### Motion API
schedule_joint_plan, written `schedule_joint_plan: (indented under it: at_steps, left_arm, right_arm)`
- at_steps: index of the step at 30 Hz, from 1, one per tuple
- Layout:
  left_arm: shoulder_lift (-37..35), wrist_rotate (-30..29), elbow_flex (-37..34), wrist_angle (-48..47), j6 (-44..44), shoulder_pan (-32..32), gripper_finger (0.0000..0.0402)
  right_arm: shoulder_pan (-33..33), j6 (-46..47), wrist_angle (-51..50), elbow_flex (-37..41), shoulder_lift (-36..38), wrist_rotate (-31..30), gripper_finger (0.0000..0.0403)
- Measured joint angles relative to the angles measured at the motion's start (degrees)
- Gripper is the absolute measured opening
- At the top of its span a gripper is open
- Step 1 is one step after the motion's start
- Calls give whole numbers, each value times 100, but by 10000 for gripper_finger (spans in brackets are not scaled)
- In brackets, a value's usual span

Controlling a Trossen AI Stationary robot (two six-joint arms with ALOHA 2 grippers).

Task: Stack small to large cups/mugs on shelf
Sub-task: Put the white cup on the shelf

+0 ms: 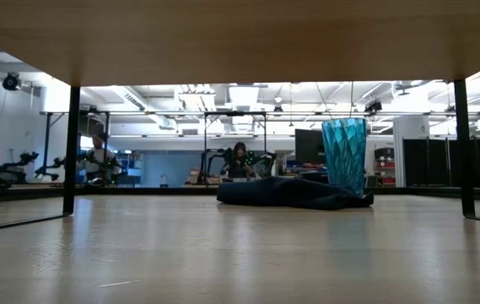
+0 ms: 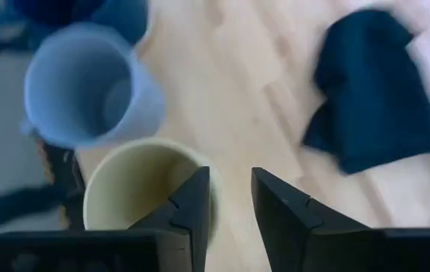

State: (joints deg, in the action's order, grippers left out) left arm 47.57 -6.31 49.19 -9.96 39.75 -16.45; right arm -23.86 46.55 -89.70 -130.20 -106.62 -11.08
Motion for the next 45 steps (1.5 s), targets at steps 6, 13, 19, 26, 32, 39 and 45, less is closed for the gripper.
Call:
schedule_joint_plan:
  at_steps: [6,13,19,26,32,39,45]
  left_arm:
    - [-3,2,0,4,2,0,59]
    - [-7,2,0,-1,2,0,59]
    - [-11,2,0,-1,-2,0,59]
    - [-15,4,0,0,2,0,59]
    - [-15,4,0,-4,-4,0,59]
    - [-4,4,2,-4,-149,0,59]
    - [-2,4,2,-4,-146,0,59]
  right_arm:
    - [177,296,-31,-288,266,-71,105]
    - [174,414,-31,-51,242,11,99]
    - [366,634,-36,478,247,-34,27]
    - [490,1127,-31,1251,474,309,11]
    - [330,1455,-33,1940,775,863,11]
    - [69,1319,766,2045,784,1048,11]
    - [-3,1284,822,1982,714,1151,11]
